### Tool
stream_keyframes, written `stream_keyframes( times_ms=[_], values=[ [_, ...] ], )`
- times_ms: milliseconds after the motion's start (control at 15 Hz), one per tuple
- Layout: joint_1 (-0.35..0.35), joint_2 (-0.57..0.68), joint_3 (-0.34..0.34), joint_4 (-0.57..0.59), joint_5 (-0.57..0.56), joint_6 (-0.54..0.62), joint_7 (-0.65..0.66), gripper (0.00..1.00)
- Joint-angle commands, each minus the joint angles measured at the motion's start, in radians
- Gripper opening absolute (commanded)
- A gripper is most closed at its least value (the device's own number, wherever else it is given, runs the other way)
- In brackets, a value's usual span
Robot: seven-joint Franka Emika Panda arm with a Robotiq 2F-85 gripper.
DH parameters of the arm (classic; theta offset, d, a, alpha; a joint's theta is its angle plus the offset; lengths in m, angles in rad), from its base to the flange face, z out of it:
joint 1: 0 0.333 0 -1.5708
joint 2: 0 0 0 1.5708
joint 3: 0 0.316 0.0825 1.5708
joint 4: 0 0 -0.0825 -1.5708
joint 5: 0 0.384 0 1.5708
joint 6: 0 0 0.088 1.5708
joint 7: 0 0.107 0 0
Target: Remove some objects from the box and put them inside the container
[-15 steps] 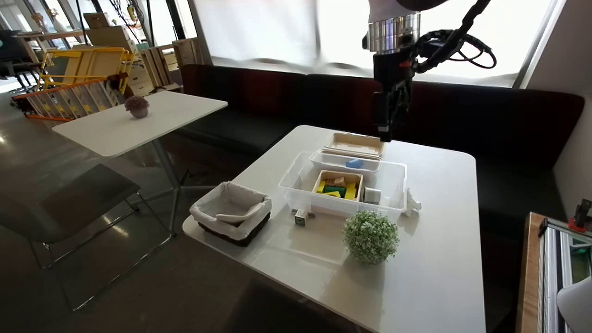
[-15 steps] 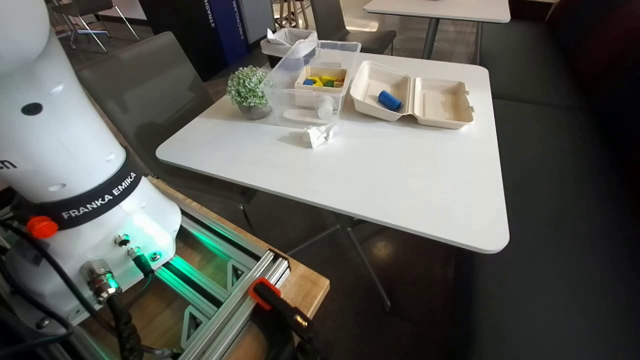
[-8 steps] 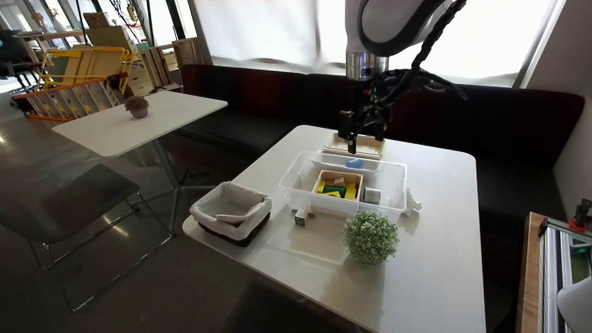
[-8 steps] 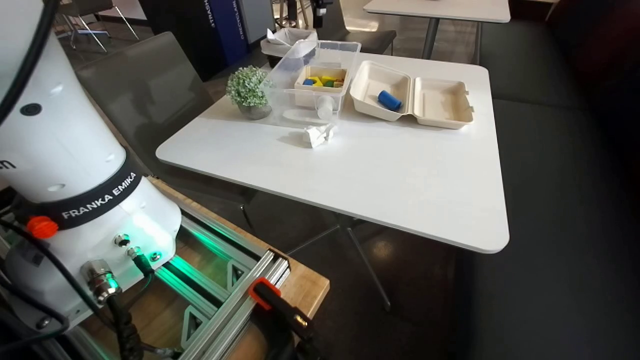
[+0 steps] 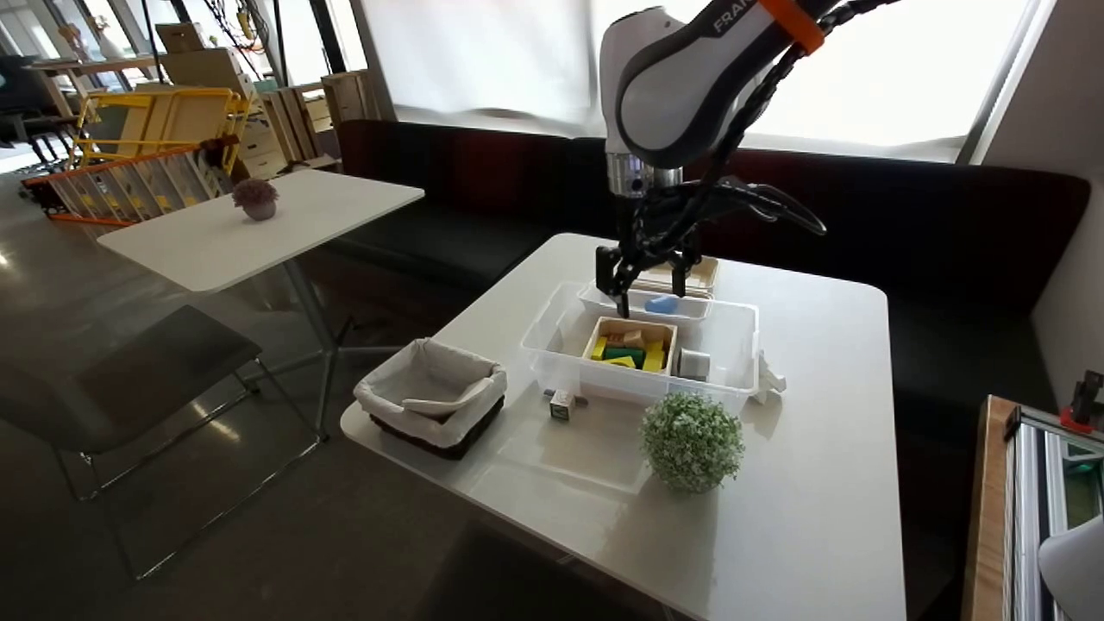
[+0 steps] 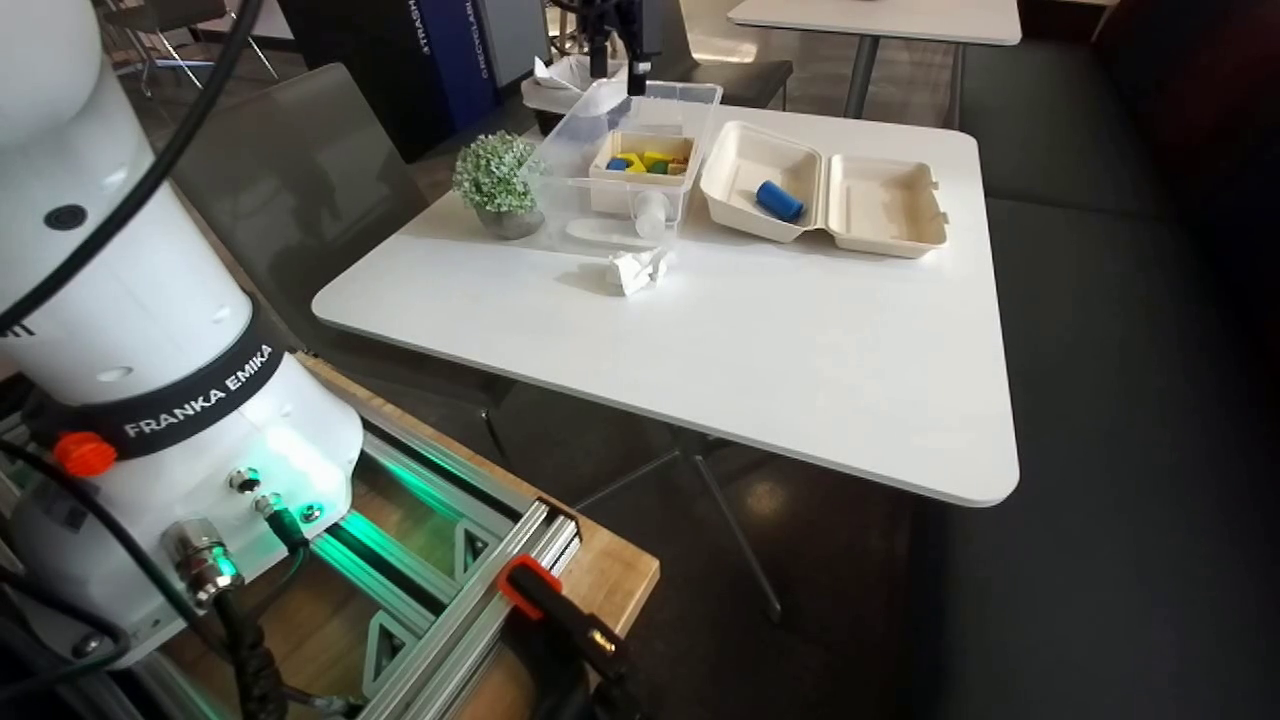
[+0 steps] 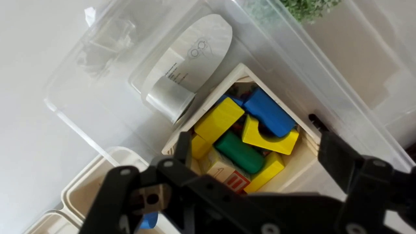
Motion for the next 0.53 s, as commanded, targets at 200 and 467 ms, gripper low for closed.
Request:
stream_keyframes(
  times_ms=[200, 467],
  values=[
    [0.008, 0.023, -0.017, 0.035, 0.014, -0.037, 0.026, 1.00],
    [0.012, 0.080, -0.048, 0.090, 0.015, -0.095, 0.216, 1.00]
  ],
)
